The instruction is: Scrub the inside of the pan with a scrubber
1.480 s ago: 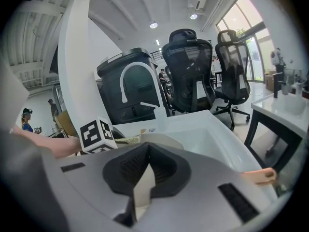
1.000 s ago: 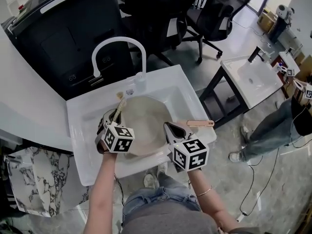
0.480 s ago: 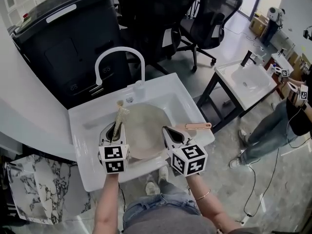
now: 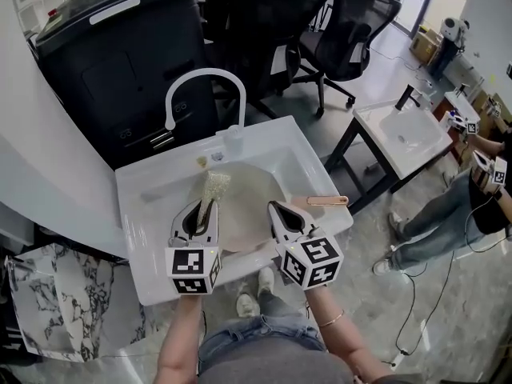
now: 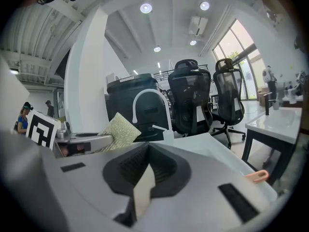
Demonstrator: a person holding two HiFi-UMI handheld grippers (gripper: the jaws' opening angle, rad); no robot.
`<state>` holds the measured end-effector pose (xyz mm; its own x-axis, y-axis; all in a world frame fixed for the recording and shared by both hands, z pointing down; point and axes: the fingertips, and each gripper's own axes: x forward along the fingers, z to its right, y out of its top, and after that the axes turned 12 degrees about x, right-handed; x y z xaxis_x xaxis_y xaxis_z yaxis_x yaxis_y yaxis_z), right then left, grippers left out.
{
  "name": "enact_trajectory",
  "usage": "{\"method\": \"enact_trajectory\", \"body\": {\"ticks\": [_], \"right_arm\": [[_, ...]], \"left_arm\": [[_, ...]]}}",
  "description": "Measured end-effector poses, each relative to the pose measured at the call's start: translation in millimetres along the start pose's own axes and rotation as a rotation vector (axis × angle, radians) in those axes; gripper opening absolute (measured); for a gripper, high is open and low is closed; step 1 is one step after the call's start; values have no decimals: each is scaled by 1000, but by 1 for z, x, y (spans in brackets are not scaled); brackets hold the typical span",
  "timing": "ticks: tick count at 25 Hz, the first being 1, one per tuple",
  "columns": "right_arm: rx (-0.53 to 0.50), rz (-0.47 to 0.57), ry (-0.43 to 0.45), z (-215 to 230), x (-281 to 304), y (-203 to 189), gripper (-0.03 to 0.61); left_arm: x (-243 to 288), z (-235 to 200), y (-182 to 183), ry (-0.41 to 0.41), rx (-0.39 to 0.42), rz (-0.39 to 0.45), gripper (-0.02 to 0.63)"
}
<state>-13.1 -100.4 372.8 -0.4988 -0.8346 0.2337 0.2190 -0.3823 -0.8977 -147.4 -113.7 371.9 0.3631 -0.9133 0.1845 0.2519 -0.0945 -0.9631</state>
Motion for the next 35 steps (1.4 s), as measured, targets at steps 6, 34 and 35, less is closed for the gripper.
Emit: {"method": "enact_trajectory", "body": {"ticks": [6,34,35], "right_arm": [[-21,50,7,-13,-7,3,9],[-88,75,-6,-31,-11,-2,8],[-90,77,-6,-32,-9,-1,8]], "left_arm": [[-14,7,1,-9,3,17,63],[-34,9,2,-35,3,50,64],[-34,7,3,-32,4,54,64]]}}
